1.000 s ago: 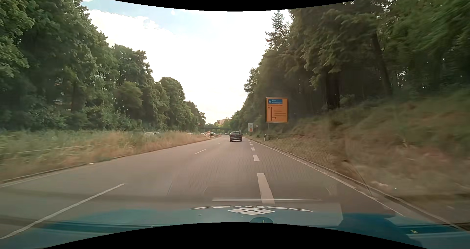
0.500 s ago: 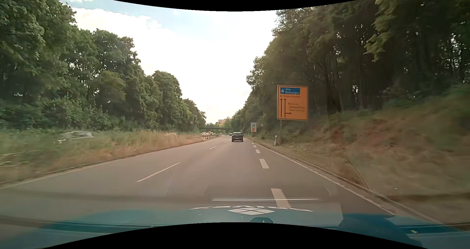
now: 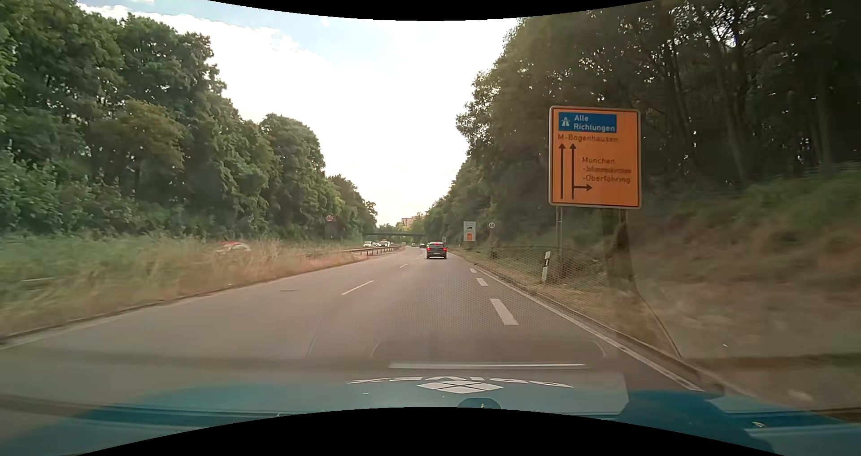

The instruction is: Follow the waypoints while adhering to traffic rules and regulations

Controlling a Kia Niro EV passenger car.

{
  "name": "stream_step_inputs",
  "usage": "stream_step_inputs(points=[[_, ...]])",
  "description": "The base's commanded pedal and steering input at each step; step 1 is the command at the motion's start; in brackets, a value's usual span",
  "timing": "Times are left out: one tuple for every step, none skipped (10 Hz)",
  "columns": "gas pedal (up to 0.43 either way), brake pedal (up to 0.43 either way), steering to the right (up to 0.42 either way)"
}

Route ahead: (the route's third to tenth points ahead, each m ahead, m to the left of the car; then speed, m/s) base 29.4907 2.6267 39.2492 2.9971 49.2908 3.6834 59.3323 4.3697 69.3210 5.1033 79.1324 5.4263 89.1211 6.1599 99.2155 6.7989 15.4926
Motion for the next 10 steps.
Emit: stream_step_inputs(points=[[0.189,0.000,-0.002],[0.189,0.000,0.000],[0.189,0.000,0.002],[0.189,0.000,0.002],[0.189,0.000,0.001],[0.189,0.000,0.001],[0.189,0.000,0.001],[0.189,0.000,0.000],[0.189,0.000,-0.003],[0.189,0.000,-0.003]])
